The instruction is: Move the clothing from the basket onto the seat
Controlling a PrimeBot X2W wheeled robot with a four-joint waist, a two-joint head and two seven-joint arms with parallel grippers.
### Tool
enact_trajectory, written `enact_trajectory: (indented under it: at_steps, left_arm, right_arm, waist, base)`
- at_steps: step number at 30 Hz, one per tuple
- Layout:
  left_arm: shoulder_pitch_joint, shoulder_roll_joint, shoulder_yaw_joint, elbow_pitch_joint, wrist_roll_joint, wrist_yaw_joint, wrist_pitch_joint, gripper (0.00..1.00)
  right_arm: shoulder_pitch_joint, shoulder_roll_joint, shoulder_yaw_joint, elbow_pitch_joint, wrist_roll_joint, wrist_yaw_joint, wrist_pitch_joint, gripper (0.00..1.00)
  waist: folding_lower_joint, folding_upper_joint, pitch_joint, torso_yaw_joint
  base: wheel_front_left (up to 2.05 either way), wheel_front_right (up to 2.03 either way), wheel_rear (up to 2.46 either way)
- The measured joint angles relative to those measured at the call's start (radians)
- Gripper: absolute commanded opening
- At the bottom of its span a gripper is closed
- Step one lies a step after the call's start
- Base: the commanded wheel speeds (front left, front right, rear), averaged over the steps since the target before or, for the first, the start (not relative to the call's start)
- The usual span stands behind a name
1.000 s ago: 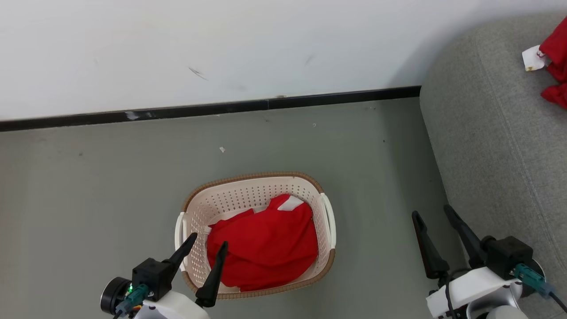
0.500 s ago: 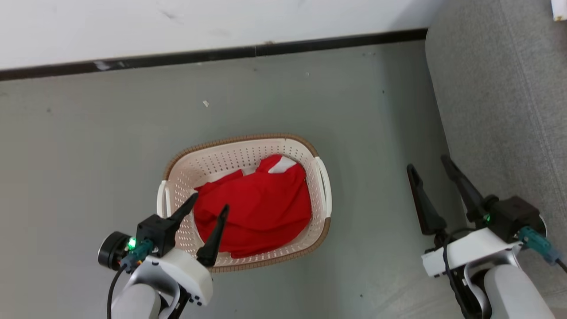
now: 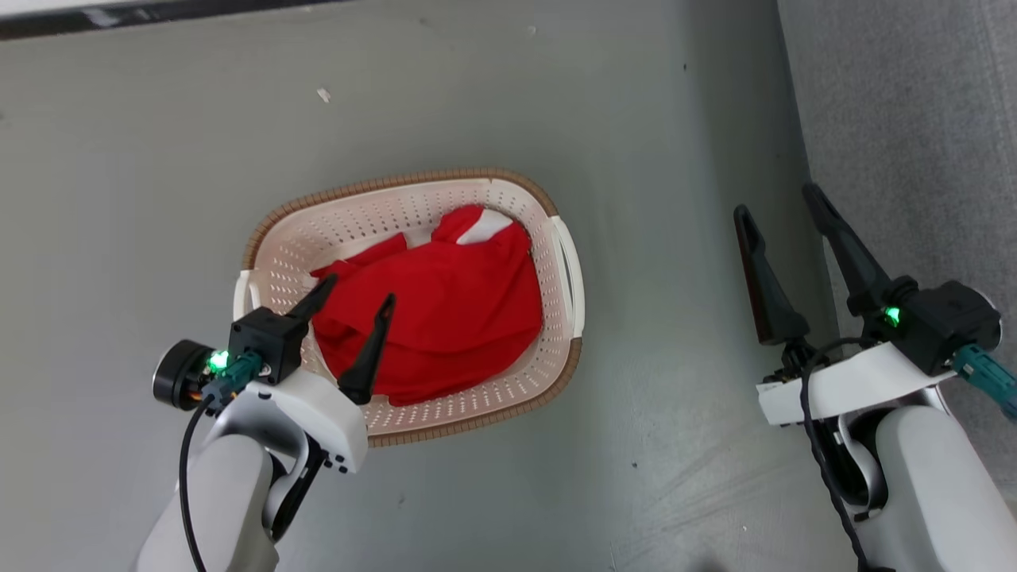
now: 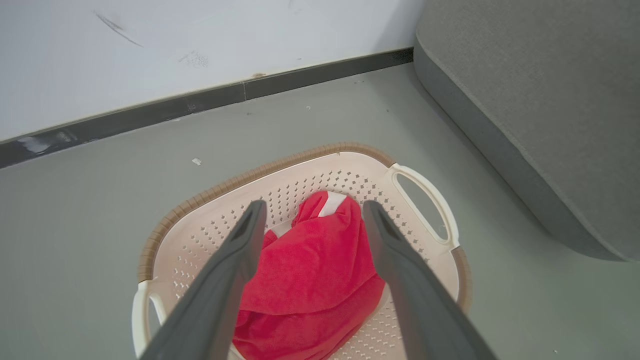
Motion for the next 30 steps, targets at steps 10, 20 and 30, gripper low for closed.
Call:
enact_trajectory:
  at_steps: [10,20,30]
  left_arm:
    - [-0.101,0.013,0.003,0.024,0.009,-0.001,0.01,1.0]
    - [-0.184,0.026,0.012,0.058,0.016,-0.001,0.027,1.0]
    - [-0.256,0.042,0.02,0.08,0.016,-0.001,0.031,1.0]
  right_arm:
    - [-0.066,-0.001,0.02,-0.048,-0.031,0.0,0.0,1.0]
    - [-0.122,-0.002,-0.002,-0.124,-0.039,0.0,0.0,1.0]
    - [-0.147,-0.002,-0.006,-0.17,-0.039,0.0,0.0,1.0]
  waist:
    - [0.0,0.0,0.112,-0.022]
    - [0.0,0.0,0.214,-0.042]
    - [0.0,0.0,0.302,-0.062]
  base:
    - [0.0,0.0,0.0]
    - [0.0,0.0,0.0]
    - [0.0,0.0,0.0]
